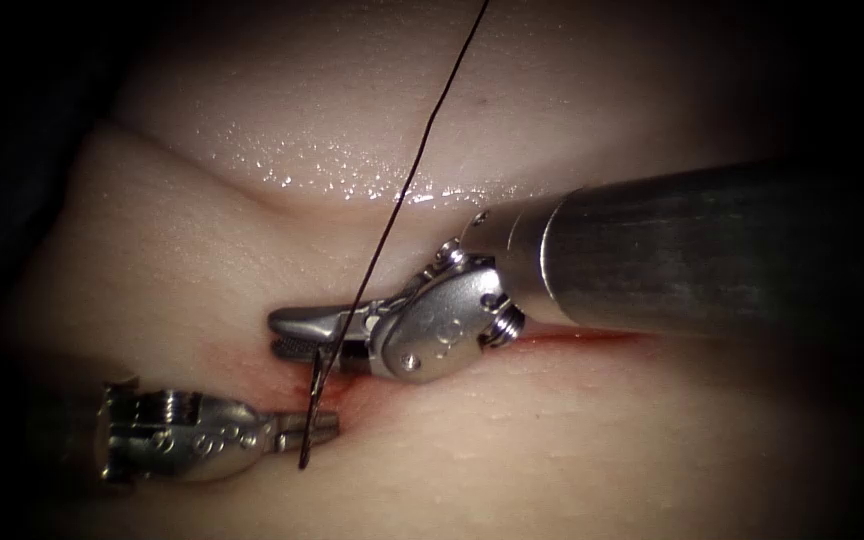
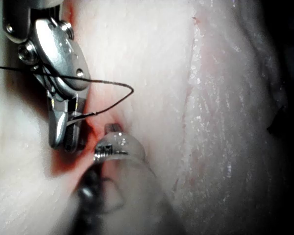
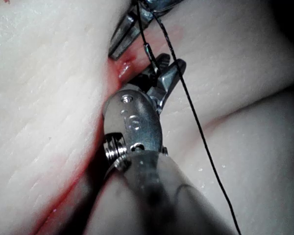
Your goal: Wound Closure
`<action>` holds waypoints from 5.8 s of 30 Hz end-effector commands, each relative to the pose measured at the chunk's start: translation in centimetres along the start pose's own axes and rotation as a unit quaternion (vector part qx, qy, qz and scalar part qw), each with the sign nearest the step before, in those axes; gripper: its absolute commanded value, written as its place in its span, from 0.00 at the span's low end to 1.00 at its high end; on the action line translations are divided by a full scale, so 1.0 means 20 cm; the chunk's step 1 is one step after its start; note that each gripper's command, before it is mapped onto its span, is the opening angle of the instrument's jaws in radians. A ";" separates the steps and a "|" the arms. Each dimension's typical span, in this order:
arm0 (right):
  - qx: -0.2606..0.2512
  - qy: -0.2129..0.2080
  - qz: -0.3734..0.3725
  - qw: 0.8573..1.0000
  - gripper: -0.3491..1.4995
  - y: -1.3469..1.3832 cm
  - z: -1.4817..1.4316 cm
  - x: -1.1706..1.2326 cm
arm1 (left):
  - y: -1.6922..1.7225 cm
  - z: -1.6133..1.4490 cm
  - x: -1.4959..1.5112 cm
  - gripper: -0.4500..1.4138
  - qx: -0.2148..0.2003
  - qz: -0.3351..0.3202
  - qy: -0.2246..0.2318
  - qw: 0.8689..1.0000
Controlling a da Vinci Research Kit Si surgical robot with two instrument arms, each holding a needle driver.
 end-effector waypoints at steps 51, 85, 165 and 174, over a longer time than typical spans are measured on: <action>0.042 -0.029 0.123 0.991 0.00 -0.034 -0.001 -0.013 | 0.000 0.006 -0.003 0.00 -0.004 -0.008 -0.003 1.000; -0.028 -0.061 0.179 0.982 0.00 -0.007 -0.010 -0.015 | 0.000 0.007 -0.001 0.00 -0.003 -0.011 -0.003 1.000; -0.057 -0.045 0.646 0.760 0.00 0.057 0.000 -0.084 | 0.005 0.009 -0.001 0.00 -0.005 -0.009 -0.004 1.000; -0.031 -0.008 0.733 0.680 0.00 0.053 0.002 -0.083 | 0.005 0.009 -0.001 0.00 -0.005 -0.009 -0.004 1.000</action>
